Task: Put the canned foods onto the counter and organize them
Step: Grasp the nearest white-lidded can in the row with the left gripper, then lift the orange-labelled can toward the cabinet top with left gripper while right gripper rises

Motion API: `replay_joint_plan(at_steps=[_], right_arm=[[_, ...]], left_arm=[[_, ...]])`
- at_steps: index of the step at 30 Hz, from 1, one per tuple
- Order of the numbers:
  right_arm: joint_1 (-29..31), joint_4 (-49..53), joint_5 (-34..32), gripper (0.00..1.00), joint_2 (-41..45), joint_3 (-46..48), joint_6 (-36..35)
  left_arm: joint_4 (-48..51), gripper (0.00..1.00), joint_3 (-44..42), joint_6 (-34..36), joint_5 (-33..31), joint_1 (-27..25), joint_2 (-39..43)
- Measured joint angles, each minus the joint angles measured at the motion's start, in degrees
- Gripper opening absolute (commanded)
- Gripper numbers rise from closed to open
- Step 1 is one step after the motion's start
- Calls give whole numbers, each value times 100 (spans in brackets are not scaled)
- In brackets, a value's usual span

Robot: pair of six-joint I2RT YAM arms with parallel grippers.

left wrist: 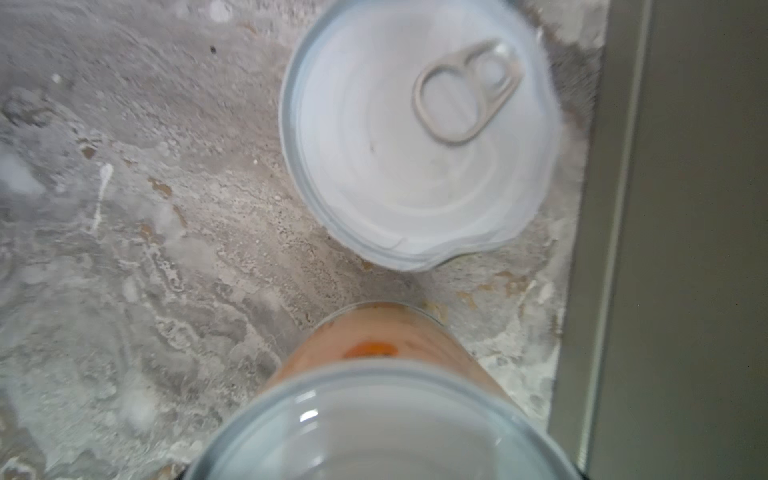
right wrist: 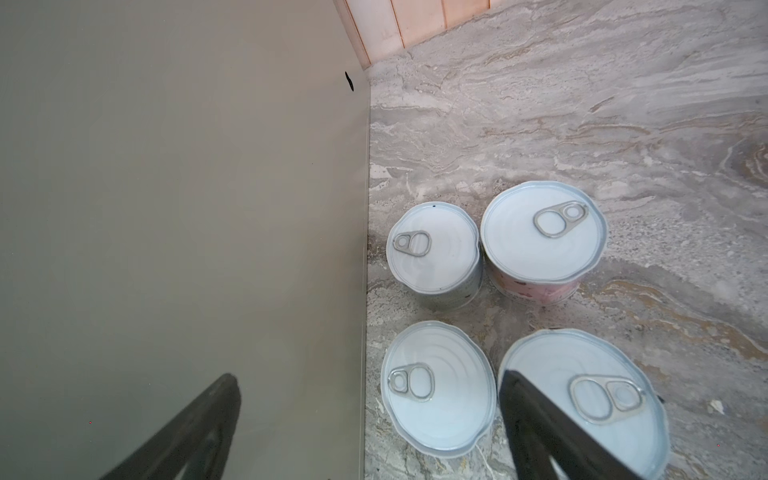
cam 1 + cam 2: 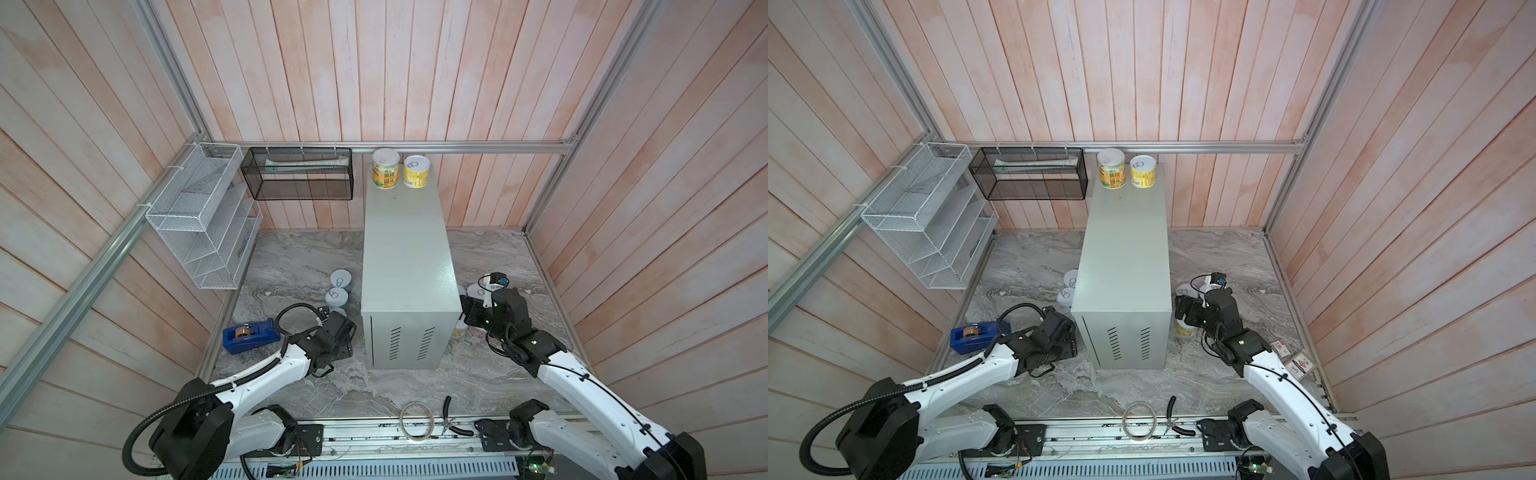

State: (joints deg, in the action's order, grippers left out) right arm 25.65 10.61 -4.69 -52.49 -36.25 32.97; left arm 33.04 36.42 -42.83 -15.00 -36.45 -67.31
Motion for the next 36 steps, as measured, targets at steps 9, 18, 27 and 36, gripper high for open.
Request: replay_joint_plan(at_steps=[9, 18, 27, 36], right_arm=[[-420, 1021, -289, 97, 114, -1088, -564], [-669, 1659, -721, 97, 76, -2568, -1327], [-673, 1897, -748, 96, -35, -3108, -1672], [-673, 2092, -584, 94, -446, -4295, -1919]], left_arm=[[1445, 0, 2116, 774, 61, 501, 385], [2946, 0, 5722, 2295, 568, 1283, -608], [3794, 0, 8972, 3077, 984, 896, -1978], [4544, 0, 10671, 3322, 1003, 57, -3536]])
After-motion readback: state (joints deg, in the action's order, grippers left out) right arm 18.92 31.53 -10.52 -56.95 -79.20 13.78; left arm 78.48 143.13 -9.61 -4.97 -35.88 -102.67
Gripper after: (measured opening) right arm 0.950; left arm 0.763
